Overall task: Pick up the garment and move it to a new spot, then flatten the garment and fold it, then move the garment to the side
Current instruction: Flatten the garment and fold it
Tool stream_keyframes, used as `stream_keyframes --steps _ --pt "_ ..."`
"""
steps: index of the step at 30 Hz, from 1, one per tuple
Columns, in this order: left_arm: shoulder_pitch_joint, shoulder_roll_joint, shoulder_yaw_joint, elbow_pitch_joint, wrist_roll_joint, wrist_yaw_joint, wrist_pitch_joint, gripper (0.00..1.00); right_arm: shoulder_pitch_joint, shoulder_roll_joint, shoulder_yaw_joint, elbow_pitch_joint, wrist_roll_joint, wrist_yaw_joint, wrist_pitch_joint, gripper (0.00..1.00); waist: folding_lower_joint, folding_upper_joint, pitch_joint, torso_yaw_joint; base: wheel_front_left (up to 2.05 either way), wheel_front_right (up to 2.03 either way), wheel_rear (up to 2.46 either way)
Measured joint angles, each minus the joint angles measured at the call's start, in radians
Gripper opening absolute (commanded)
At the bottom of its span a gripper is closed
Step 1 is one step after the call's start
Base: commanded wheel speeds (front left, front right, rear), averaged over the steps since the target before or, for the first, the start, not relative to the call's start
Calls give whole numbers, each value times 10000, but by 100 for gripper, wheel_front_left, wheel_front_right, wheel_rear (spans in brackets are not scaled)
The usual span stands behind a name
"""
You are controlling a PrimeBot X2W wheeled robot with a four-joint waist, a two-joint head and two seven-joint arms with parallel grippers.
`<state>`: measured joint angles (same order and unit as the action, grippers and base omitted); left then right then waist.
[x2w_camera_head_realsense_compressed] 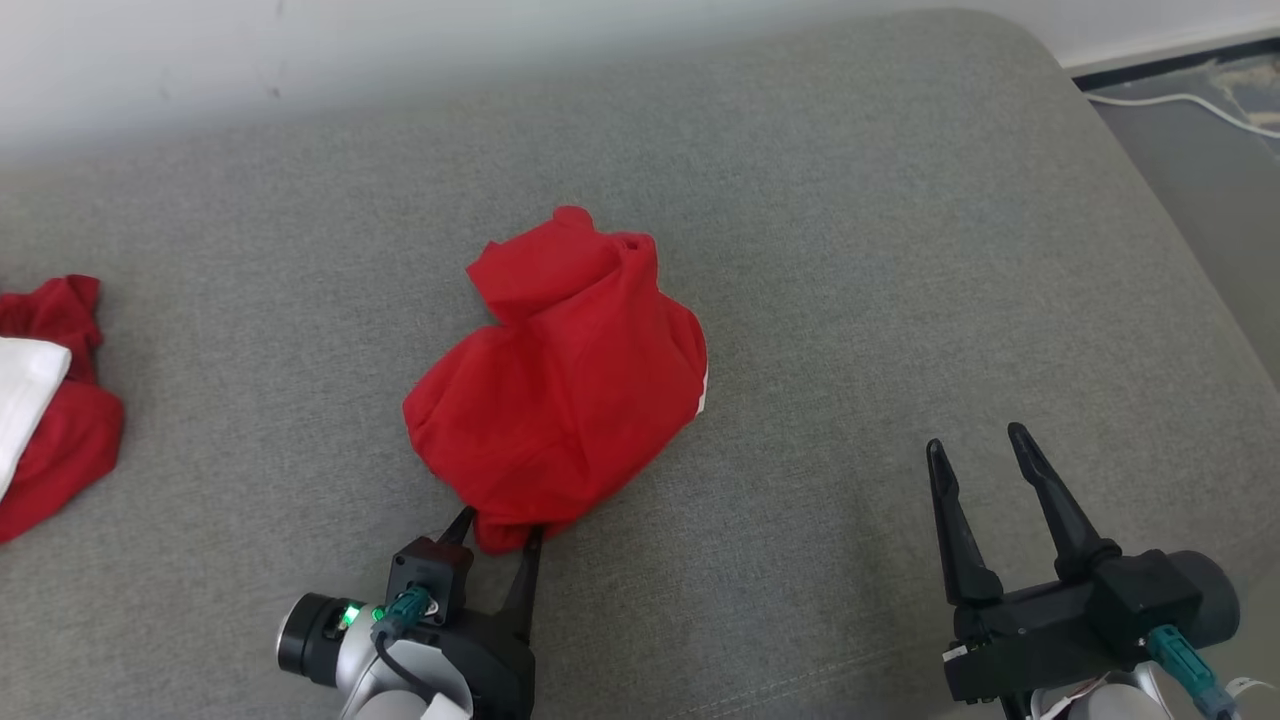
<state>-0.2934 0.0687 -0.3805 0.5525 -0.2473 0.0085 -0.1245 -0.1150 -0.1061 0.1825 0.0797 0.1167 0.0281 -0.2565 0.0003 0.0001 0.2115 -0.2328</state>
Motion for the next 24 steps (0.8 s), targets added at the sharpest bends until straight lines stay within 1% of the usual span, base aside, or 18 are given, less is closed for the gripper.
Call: stream_keyframes --steps 1,2,3,5,6,11,13,18,20,22,24 --pt "-88 -12 -29 136 13 0 0 80 -5 2 -33 33 0 -2 -2 100 0 0 59 -31 0 0 0" --pt "-146 -27 -46 228 13 0 -2 70 -8 4 -50 77 0 -4 -2 100 0 0 108 -57 0 0 0" --pt "-197 -38 -90 313 15 -10 -4 47 -7 8 -73 102 0 -15 -2 100 0 0 146 -72 0 0 0" --pt "-331 -77 -148 481 25 -17 -13 24 -11 12 -123 136 0 -15 0 100 0 0 185 -55 0 0 0" --pt "-369 -79 -151 520 23 -69 -52 0 -19 13 -132 161 0 -15 0 100 -1 1 189 -26 0 0 0" --pt "-568 -111 -142 560 -77 -188 -345 0 -86 31 -155 232 2 -15 -2 100 -1 0 171 174 0 0 0" --pt "-713 -115 -119 460 -167 -305 -516 0 -184 35 -188 255 2 -15 -2 100 -2 0 154 276 0 0 0" --pt "-1241 -157 -21 -251 -681 -673 -836 0 -223 38 -213 313 2 -15 -2 100 -2 0 72 564 0 0 0" --pt "-1426 -165 -38 -566 -790 -802 -901 0 -228 52 -207 353 2 -15 0 100 -3 0 21 669 0 0 0" --pt "-1538 -165 -105 -715 -792 -807 -903 0 -228 58 -199 378 2 -15 -2 100 -3 0 -11 714 0 0 0" --pt "-1777 -167 -278 -1026 -811 -966 -941 0 -245 71 -150 468 2 -6 0 100 -3 0 -86 780 0 0 0"
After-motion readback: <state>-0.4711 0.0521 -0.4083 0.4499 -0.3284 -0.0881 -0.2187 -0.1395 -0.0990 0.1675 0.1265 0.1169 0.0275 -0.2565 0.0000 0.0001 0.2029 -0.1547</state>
